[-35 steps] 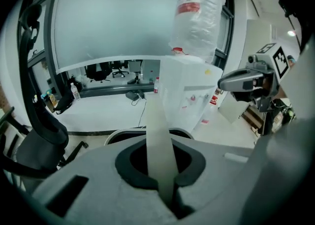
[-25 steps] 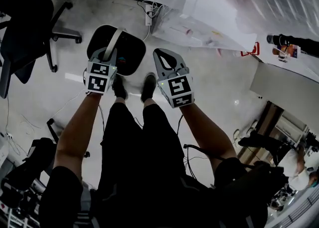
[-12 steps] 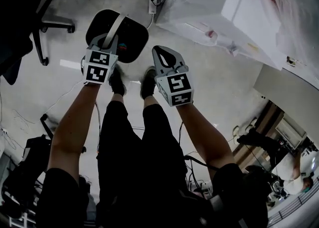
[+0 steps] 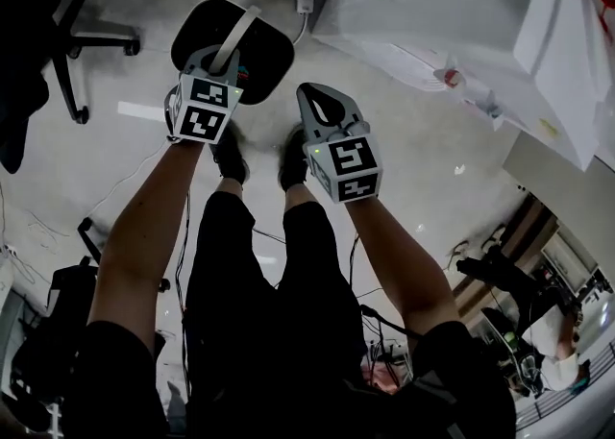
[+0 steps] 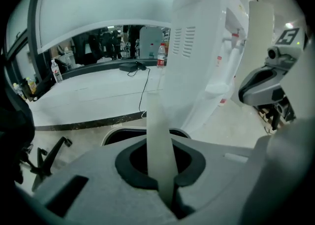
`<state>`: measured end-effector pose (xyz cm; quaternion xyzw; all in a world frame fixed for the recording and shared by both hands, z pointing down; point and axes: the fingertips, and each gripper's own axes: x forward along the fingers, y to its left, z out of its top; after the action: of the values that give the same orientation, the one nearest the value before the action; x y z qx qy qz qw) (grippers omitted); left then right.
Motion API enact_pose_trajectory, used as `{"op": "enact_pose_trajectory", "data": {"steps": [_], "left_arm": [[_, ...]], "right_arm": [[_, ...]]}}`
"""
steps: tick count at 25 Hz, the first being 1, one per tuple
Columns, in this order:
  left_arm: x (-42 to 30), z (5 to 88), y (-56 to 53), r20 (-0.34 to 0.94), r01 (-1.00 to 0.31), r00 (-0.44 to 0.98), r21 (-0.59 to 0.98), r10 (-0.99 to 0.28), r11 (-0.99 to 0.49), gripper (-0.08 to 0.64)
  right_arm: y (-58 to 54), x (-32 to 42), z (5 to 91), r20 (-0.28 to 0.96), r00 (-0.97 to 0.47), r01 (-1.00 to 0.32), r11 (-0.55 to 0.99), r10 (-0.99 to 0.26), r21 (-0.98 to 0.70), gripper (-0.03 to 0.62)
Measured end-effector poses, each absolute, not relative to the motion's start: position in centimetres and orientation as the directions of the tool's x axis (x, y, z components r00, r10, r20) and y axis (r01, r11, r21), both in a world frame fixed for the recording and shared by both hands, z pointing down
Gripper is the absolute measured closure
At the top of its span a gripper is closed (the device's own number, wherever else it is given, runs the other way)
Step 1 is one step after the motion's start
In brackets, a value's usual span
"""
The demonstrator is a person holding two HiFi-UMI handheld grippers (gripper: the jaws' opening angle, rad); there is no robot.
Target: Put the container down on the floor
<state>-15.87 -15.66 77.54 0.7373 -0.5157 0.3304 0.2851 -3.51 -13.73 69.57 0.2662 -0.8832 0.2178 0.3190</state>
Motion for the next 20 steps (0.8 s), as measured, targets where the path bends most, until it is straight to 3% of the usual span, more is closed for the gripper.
{"op": "enact_pose_trajectory", "data": {"steps": [20], "left_arm": [[-16.9,88.4,-18.1,0.802,-0.942,0.296,0.154,-0.520,-0.298,0.551]], "right_arm": [[-13.1,-2.7,78.1,0.712,-0.606,-0.697,0.668,-0.355,-0.260,0.583]]}}
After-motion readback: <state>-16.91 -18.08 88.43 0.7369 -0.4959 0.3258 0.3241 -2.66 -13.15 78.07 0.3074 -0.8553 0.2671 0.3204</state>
